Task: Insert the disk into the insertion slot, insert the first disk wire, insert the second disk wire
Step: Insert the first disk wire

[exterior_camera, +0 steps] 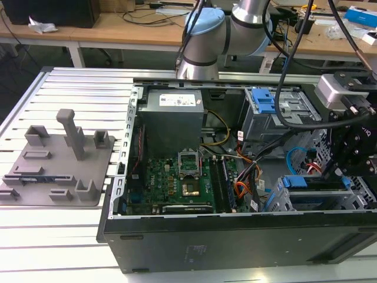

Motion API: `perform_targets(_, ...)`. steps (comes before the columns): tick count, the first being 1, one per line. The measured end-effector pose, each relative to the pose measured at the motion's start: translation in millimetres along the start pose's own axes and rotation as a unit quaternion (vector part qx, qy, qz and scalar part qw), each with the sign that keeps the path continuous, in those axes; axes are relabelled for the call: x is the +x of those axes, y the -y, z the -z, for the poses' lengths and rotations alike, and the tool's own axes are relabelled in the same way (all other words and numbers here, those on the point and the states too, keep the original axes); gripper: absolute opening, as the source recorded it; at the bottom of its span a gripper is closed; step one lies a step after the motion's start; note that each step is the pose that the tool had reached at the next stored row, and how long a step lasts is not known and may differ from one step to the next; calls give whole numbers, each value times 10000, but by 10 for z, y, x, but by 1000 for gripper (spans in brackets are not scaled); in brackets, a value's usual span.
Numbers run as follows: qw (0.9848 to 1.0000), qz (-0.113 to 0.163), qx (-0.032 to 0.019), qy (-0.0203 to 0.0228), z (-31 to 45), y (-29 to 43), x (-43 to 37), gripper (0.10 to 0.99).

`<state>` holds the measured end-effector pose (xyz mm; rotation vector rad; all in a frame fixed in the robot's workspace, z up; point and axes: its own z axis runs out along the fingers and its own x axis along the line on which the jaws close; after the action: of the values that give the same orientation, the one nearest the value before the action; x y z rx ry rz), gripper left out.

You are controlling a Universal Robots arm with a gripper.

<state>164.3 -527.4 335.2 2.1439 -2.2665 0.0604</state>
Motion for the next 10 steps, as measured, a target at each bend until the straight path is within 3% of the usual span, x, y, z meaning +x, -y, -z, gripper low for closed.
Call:
perform_targets(2,10000,-1,-3,13,3,-2,0,176)
perform_targets(6,10000,1,-1,2,168,-6,3,424)
perform_targets(8,10000,-1,0,-14,234,-8,-16,424)
perform_targets(10,10000,-1,3,-70,317,-7,-36,424)
